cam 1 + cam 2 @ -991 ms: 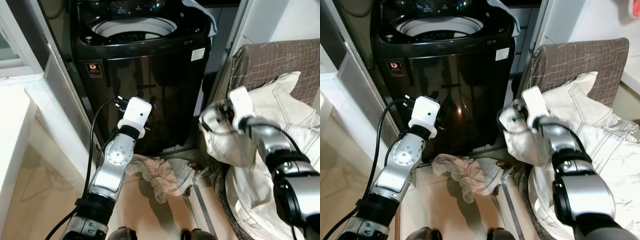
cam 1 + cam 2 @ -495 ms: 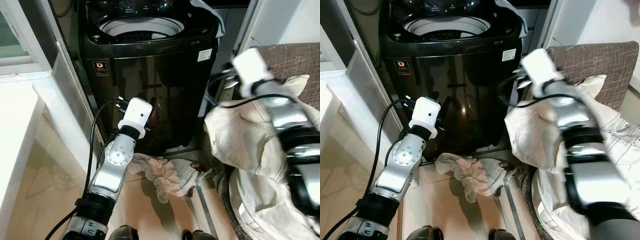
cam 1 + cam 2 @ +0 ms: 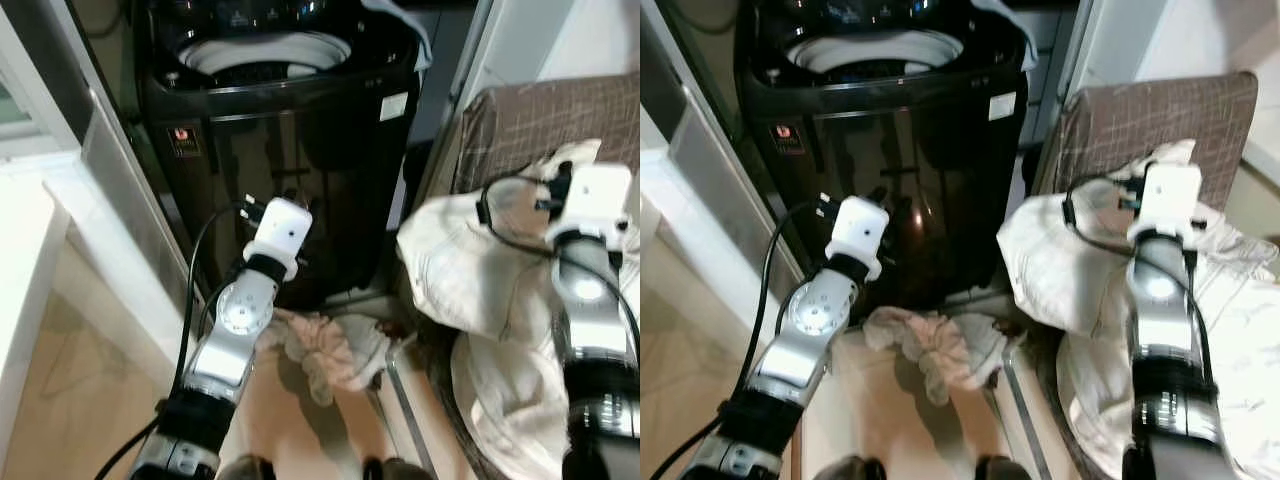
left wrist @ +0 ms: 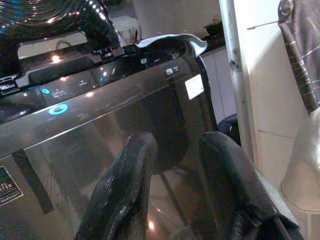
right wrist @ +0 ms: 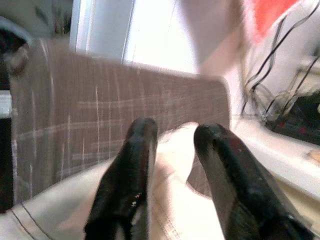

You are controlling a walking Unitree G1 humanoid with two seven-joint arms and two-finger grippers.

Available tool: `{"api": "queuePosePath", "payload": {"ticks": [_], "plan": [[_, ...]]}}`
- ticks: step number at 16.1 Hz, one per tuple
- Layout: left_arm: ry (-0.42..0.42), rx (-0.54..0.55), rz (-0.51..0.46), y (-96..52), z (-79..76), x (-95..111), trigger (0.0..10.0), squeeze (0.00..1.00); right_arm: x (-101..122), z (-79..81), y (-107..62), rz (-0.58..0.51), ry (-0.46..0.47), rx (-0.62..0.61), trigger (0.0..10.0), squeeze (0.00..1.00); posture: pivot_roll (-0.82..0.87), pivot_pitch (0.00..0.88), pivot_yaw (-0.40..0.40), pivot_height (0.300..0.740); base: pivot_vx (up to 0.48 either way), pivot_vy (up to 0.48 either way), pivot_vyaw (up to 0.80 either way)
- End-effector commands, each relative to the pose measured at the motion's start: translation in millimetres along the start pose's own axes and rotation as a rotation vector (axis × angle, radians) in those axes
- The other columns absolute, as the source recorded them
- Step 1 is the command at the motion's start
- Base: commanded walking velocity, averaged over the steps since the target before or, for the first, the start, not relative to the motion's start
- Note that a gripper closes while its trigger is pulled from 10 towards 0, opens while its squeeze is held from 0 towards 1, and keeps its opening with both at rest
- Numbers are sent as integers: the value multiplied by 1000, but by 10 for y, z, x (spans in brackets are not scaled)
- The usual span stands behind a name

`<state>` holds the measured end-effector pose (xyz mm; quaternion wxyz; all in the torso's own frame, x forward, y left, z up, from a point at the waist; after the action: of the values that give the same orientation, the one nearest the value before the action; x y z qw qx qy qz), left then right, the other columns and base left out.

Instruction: Clothes washing

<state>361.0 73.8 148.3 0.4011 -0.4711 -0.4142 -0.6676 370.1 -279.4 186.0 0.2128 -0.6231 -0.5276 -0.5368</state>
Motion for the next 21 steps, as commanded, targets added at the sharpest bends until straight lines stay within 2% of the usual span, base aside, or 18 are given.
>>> {"api": "queuePosePath", "payload": {"ticks": [1, 2, 3, 4, 5, 7, 9, 11, 12, 14, 16, 20, 21], "plan": [[14, -19, 4, 17, -16, -4, 10000, 0, 356, -60, -78, -156, -19, -12, 10000, 1000, -155, 36, 19, 736, 0, 0, 0], [13, -21, 4, 21, -20, -4, 10000, 0, 346, -56, -179, -165, -36, 15, 10000, 1000, -170, 39, 28, 736, 0, 0, 0], [10, -24, 5, 31, -32, -4, 10000, 0, 241, -82, -294, -125, -28, 35, 10000, 1000, -184, 41, 32, 736, 0, 0, 0], [10, -28, 6, 39, -45, -8, 10000, 0, 134, -104, -330, -77, -10, 31, 10000, 1000, -194, 44, 39, 736, 0, 0, 0], [9, -39, 6, 51, -74, -12, 10000, 0, 13, -75, -370, -9, 49, 38, 10000, 1000, -201, 46, 45, 736, 0, 0, 0], [29, -58, -11, 70, -131, 23, 10000, 0, 104, 136, -340, -24, 90, 108, 10000, 1000, -206, 49, 55, 736, 0, 0, 0], [10, -63, -19, 58, -127, 35, 10000, 0, 187, 258, -297, -45, 87, 140, 10000, 1000, -197, 37, 57, 736, 0, 0, 0], [-16, -53, -16, 40, -84, 28, 10000, 0, 170, 203, -324, -16, 116, 95, 10000, 1000, -185, 31, 52, 736, 0, 0, 0], [-6, -49, -14, 35, -60, 23, 10000, 0, 134, 210, -442, 21, 150, 100, 10000, 1000, -184, 34, 50, 736, 0, 0, 0], [0, -45, -7, 32, -27, -9, 10000, 0, 90, 274, -511, 48, 165, 127, 10000, 1000, -186, 32, 49, 736, 0, 0, 0], [19, -39, -10, 66, -9, 7, 10000, 0, 27, 342, -471, 102, 243, 128, 10000, 1000, -174, 17, 34, 736, 0, 0, 0], [59, -41, -35, 17, 52, 43, 10000, 0, 94, 478, -417, 70, 180, 195, 10000, 1000, -136, 17, 12, 736, 0, 0, 0], [54, -17, -36, -12, 136, 45, 10000, 0, 86, 566, -414, 67, 149, 233, 10000, 1000, -111, 25, 0, 736, 0, 0, 0]]}}
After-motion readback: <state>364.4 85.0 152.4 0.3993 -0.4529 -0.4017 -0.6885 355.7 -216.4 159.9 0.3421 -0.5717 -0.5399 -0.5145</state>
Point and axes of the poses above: a point about 5 cm out from each wrist's last joint towards the gripper, its own y axis pointing out of the wrist towards the gripper, its own x axis along the axis of the wrist's last joint, z = x × y, the point moved 5 cm from there along y, pointing out of the wrist towards the gripper, and after that the axes turned 6 degrees about -y, right-handed, at the moved point
